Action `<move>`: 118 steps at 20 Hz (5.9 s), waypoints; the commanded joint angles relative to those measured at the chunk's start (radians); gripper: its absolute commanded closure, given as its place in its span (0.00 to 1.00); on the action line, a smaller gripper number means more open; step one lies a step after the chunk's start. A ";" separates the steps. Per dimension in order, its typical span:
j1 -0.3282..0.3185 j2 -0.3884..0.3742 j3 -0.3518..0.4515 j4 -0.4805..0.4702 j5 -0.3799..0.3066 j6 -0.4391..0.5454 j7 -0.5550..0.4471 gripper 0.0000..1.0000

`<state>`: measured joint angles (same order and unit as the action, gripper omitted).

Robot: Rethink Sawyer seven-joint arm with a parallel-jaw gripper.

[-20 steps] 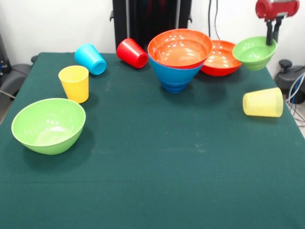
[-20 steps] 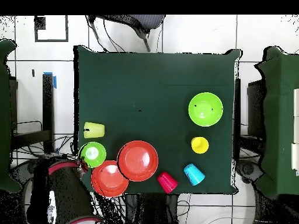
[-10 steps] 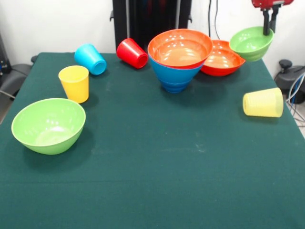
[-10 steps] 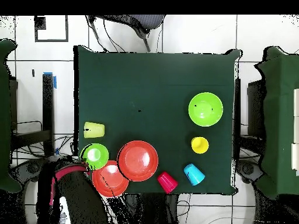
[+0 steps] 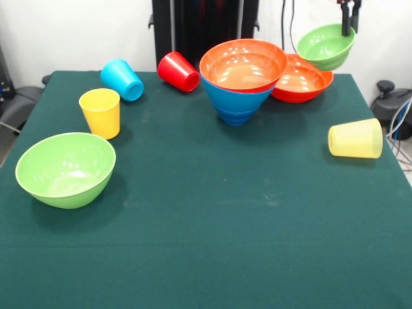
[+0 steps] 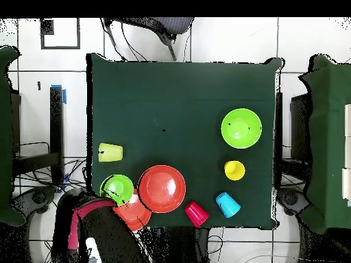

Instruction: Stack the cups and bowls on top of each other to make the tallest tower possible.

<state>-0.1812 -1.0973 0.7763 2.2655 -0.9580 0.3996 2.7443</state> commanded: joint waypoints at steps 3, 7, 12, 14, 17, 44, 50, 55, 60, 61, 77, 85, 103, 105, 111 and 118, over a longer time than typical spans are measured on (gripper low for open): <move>-0.056 -0.081 0.182 0.175 0.048 -0.008 -0.342 1.00; -0.073 -0.087 0.225 0.217 0.048 0.001 -0.365 1.00; -0.091 -0.141 0.273 0.261 0.065 -0.039 -0.355 1.00; -0.092 -0.143 0.278 0.269 0.051 -0.041 -0.348 1.00; -0.084 -0.136 0.276 0.281 0.017 -0.032 -0.330 1.00; -0.173 -0.265 0.369 0.391 -0.043 -0.054 -0.317 1.00; -0.153 -0.265 0.338 0.406 -0.126 -0.029 -0.270 1.00; -0.152 -0.259 0.328 0.395 -0.143 0.008 -0.271 1.00; -0.148 -0.262 0.311 0.405 -0.194 0.027 -0.252 1.00; -0.143 -0.257 0.305 0.406 -0.208 0.036 -0.243 1.00; -0.017 -0.219 0.169 0.416 -0.449 0.159 -0.056 1.00; 0.085 -0.176 0.058 0.411 -0.600 0.219 0.086 1.00; 0.238 -0.086 -0.056 0.289 -0.734 0.143 0.275 1.00; 0.226 -0.107 -0.053 0.296 -0.750 0.111 0.278 1.00; 0.201 -0.158 -0.052 0.301 -0.700 -0.005 0.223 1.00; 0.179 -0.184 -0.083 0.282 -0.718 -0.064 0.210 1.00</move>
<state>0.0166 -1.2857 0.7338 2.6398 -1.6267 0.4090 2.8404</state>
